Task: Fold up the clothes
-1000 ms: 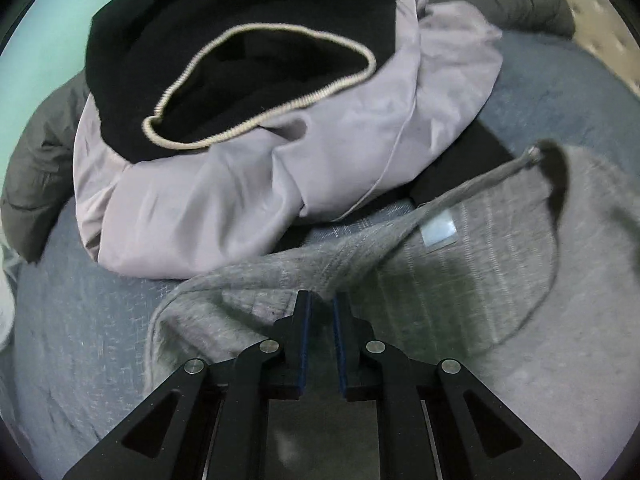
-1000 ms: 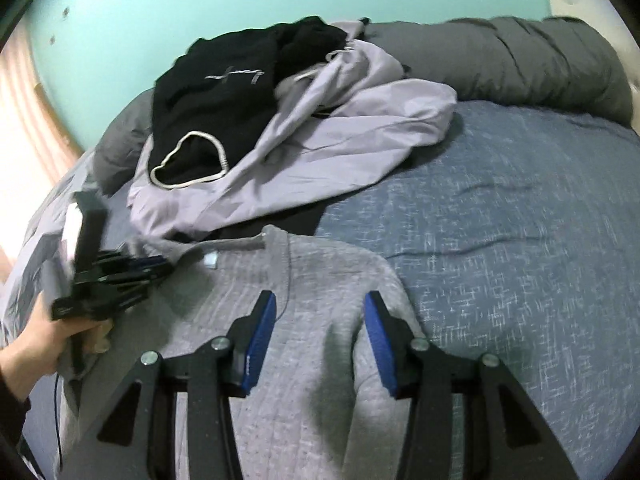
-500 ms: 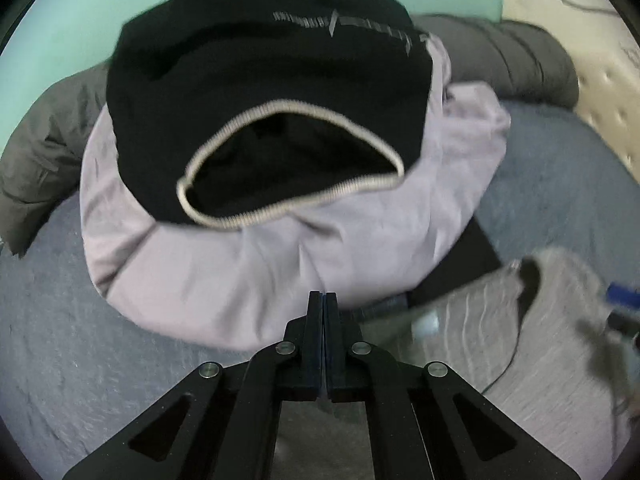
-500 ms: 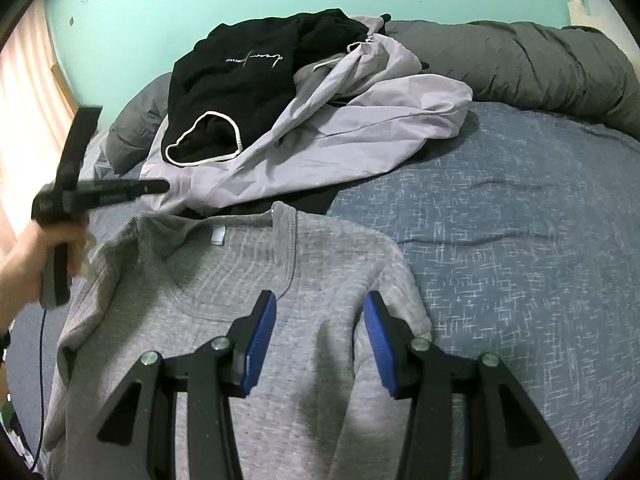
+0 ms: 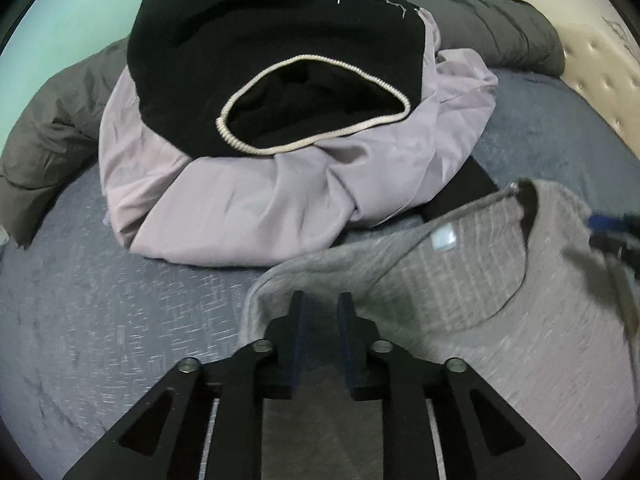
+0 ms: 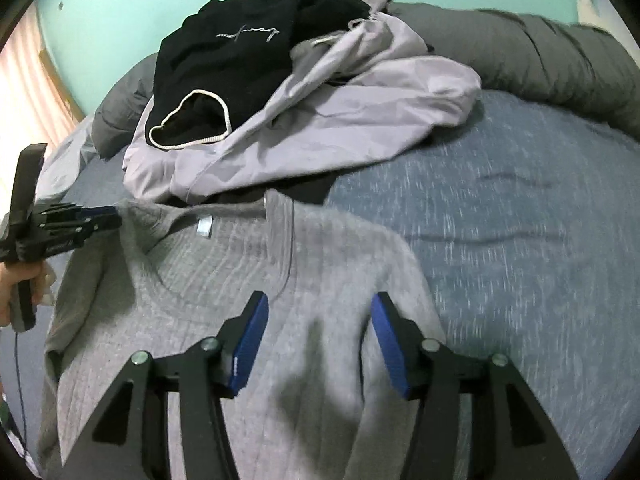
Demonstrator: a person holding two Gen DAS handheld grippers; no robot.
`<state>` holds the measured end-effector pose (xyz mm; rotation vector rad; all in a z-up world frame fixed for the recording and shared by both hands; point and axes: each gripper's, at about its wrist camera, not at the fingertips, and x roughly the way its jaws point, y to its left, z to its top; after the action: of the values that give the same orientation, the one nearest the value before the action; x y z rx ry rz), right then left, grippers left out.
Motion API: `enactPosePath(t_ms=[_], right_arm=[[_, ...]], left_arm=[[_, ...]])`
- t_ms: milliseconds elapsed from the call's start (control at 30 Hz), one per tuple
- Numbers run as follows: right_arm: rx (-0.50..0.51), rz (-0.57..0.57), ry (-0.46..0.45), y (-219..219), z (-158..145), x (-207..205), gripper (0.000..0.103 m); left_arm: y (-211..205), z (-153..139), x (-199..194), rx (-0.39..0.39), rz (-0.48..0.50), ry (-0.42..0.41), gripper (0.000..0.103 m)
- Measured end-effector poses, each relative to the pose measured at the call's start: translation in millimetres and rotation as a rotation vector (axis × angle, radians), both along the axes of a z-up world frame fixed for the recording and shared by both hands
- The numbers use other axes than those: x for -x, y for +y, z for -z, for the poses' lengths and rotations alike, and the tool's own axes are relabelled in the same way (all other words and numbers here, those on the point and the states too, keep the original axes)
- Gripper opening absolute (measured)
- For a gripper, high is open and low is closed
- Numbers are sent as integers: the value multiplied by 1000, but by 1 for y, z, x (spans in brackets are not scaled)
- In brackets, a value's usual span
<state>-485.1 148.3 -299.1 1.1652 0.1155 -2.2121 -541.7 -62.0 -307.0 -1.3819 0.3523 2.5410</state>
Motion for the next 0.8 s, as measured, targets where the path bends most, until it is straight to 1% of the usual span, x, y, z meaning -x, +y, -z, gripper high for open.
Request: enactPosePath(t_ms=[33, 67, 100, 133, 200, 233, 333, 400, 533, 600, 733, 767, 800], right_arm=[[4, -3, -1, -4, -2, 2, 55], [8, -7, -1, -9, -4, 3, 55], [37, -26, -18, -15, -5, 2, 55], [66, -45, -35, -21, -6, 1, 55], [82, -101, -53, -43, -4, -4, 55], [75, -123, -62, -58, 1, -7, 55], [108, -139, -123, -90, 14, -8, 55], [126, -140, -159, -106, 24, -7, 55], [166, -137, -197, -138, 35, -6, 55], [187, -136, -198, -151, 37, -3, 55], [189, -110, -225, -169, 46, 7, 54], [191, -104, -235, -173, 49, 8, 54], [202, -108, -239, -175, 50, 8, 44]], left_arm=[[-3, 1, -1, 16, 3, 3, 25], [-5, 1, -2, 18, 5, 7, 25], [-9, 1, -3, 15, 5, 10, 25], [-14, 0, -5, 1, 0, 11, 25], [-20, 0, -8, -22, -8, 14, 25], [-22, -1, -11, -30, -10, 16, 25], [-27, -2, -21, -30, 1, 25, 25], [-32, -4, -28, -33, 10, 27, 25], [-49, -7, -43, -58, 21, 31, 25], [-58, -8, -49, -69, 22, 29, 26], [-76, -7, -61, -87, 20, 31, 27], [-81, -6, -64, -92, 19, 30, 27], [-85, -5, -66, -95, 16, 31, 27]])
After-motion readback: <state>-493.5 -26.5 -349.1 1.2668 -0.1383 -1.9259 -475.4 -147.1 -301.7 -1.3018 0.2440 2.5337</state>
